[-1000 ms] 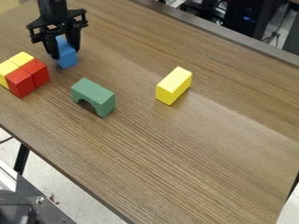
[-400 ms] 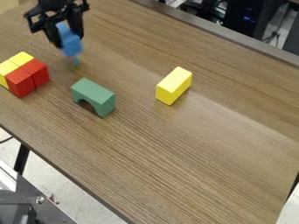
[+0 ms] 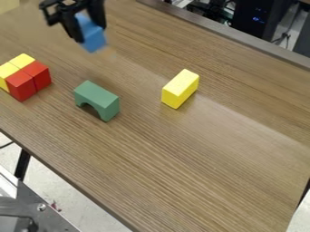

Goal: Takes the blue object and place it on to top of the yellow one

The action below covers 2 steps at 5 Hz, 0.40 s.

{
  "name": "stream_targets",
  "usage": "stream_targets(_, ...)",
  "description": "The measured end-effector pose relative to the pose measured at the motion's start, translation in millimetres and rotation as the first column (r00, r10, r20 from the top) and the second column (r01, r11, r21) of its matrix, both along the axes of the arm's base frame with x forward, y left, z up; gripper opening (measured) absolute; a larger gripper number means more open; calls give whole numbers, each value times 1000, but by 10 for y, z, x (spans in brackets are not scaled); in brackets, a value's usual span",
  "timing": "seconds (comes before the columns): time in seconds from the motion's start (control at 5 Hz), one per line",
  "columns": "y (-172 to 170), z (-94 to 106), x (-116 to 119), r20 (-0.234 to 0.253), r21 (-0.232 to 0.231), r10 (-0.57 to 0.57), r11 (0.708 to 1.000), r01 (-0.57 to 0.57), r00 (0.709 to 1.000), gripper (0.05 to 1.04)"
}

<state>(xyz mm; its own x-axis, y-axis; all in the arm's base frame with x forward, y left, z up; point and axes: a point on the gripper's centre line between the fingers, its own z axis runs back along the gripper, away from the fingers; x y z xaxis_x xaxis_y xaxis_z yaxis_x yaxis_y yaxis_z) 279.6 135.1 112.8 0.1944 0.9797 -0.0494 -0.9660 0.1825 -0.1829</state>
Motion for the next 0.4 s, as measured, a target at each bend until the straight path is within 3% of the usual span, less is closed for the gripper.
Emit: stream_targets(0.4,-528,62,134,-21,-8,113,994,-113,993,548)
